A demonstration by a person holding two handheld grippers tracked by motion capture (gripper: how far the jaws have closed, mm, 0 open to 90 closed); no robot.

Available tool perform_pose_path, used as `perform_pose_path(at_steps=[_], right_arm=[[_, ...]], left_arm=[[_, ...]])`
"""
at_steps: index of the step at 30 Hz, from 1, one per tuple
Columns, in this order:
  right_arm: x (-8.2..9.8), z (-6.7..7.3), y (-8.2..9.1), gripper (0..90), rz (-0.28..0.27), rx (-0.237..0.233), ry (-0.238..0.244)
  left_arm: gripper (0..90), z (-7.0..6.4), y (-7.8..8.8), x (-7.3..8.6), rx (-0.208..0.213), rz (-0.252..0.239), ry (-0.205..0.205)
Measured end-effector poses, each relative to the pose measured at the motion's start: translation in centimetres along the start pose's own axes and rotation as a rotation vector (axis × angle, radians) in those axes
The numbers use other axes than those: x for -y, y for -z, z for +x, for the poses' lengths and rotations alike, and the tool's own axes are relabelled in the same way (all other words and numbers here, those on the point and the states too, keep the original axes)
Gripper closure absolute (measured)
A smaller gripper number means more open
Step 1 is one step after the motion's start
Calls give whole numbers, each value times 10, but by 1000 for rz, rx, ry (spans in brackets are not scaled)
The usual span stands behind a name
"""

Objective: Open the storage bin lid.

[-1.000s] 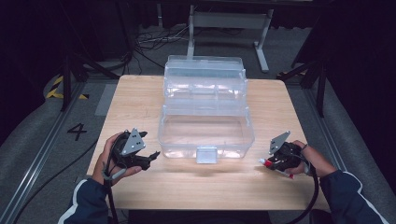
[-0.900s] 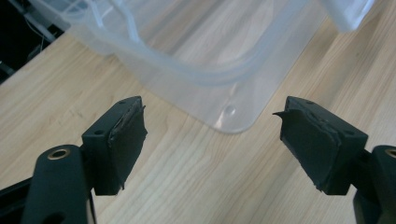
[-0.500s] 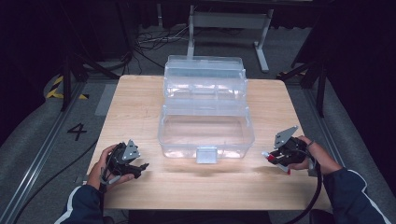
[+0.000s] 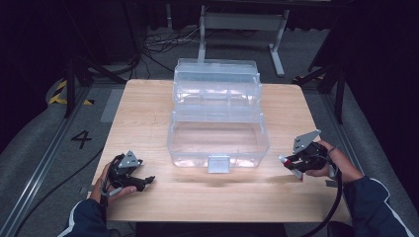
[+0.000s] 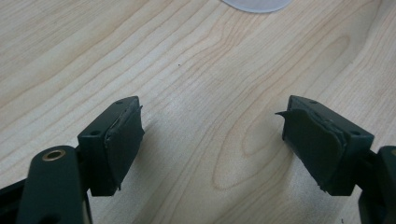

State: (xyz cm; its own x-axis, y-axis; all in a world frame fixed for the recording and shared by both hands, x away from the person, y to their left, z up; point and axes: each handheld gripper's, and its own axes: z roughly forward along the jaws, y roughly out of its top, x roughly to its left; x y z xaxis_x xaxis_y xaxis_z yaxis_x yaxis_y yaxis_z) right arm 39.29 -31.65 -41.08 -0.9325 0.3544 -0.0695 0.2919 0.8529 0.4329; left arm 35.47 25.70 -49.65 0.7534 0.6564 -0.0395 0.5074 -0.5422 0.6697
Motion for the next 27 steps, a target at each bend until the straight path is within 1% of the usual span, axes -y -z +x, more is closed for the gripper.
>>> perform_pose_path(at_steps=[2, 3, 4, 6, 9, 11, 15, 21, 27], right_arm=[[1, -1, 1, 711, -22, 11, -5], [2, -1, 1, 712, -35, 20, -20], [3, -2, 1, 712, -48, 18, -23], [5, -2, 2, 712, -79, 35, -40], [7, -3, 4, 714, -115, 38, -52], [8, -3, 6, 714, -132, 39, -52], [6, -3, 11, 714, -153, 55, -53], [1, -3, 23, 714, -194, 76, -53], [-4, -4, 34, 714, -220, 90, -39]], left_arm=[[204, 0, 0, 0, -1, 1, 0], [204, 0, 0, 0, -2, -1, -1], [204, 0, 0, 1, -1, -3, 2], [203, 0, 0, 1, -1, -6, 0], [203, 0, 0, 1, 1, -5, 1], [203, 0, 0, 1, 0, -6, -1], [196, 0, -1, 0, 1, -4, -3], [178, 0, -2, 2, 1, -21, 0], [173, 0, -2, 2, 0, -21, 0]])
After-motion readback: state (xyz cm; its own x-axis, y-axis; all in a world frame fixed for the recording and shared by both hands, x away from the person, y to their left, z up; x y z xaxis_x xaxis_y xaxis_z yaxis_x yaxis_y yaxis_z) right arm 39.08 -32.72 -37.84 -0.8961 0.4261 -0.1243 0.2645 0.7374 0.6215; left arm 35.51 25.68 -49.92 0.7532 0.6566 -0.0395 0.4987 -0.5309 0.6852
